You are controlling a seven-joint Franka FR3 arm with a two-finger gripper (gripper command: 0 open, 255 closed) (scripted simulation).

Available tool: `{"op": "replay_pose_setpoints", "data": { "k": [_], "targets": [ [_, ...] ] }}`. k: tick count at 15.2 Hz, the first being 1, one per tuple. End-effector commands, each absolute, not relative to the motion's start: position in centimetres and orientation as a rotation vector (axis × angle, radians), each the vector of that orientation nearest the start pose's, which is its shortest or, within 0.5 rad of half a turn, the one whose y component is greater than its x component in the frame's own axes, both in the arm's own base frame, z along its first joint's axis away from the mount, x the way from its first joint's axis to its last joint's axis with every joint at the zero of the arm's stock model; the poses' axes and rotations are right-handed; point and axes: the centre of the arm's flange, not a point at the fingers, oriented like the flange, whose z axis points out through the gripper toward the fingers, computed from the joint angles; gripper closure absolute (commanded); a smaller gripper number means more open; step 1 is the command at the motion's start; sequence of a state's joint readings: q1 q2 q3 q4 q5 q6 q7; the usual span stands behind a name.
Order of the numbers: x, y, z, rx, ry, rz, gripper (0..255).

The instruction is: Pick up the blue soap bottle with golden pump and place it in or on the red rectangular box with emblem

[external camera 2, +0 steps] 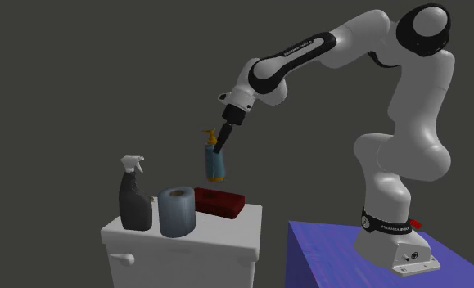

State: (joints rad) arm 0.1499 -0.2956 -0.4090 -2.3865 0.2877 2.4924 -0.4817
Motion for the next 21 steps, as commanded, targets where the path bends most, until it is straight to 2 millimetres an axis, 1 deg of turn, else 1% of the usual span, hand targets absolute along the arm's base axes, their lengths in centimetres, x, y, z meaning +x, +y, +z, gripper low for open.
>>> {"op": "replay_pose_setpoints", "data": {
  "k": [1, 3, 18, 19, 21],
  "targets": [
    [47.2, -15.4, 46.1, -2.889, -0.044, -0.659, 255],
    [47.6, -18.3, 46.4, -2.889, -0.044, -0.659, 255],
    [47.6, -18.3, 38.5, -2.889, -0.044, -0.659, 255],
    [47.6, -18.3, 37.7, -2.889, -0.044, -0.659, 255],
    [47.6, -18.3, 37.7, -2.889, -0.044, -0.659, 255]
  ]
}}
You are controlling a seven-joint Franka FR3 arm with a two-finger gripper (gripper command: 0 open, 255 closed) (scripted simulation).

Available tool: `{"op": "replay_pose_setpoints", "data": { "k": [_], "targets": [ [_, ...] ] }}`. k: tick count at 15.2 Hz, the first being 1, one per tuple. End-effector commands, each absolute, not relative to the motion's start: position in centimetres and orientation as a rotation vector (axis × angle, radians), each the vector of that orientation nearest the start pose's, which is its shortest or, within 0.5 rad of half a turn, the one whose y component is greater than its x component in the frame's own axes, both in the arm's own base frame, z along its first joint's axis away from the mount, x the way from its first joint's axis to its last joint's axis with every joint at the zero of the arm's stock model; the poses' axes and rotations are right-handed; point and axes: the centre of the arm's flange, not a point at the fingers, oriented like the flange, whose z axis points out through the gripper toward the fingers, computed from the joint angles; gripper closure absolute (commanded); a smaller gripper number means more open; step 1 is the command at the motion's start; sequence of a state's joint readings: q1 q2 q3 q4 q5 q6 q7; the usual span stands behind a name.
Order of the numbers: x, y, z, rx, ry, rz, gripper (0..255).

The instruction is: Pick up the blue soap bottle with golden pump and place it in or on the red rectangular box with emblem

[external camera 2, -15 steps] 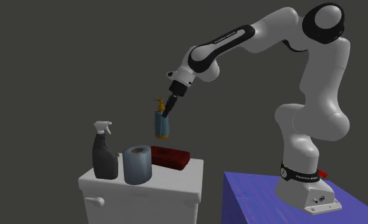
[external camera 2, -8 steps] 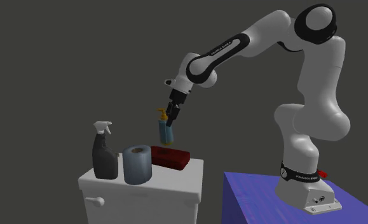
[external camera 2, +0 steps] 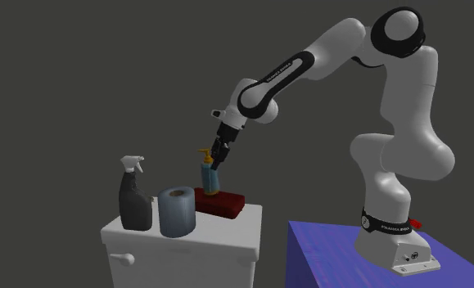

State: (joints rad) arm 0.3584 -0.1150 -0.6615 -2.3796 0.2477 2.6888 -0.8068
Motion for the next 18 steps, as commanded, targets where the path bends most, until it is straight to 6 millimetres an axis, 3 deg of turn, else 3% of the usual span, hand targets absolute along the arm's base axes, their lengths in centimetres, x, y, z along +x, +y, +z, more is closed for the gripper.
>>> {"op": "replay_pose_setpoints", "data": {
  "k": [1, 6, 7, 12, 16, 18],
  "targets": [
    [47.6, -18.3, 37.7, -2.889, -0.044, -0.659, 255],
    [47.6, -18.3, 37.7, -2.889, -0.044, -0.659, 255],
    [47.6, -18.2, 37.9, -2.888, -0.045, -0.658, 0],
    [47.6, -18.3, 37.7, -2.889, -0.044, -0.659, 0],
    [45.4, -19.2, 42.1, -2.889, -0.044, -0.659, 0],
    [45.4, -19.2, 42.1, -2.889, -0.044, -0.659, 0]
  ]
}}
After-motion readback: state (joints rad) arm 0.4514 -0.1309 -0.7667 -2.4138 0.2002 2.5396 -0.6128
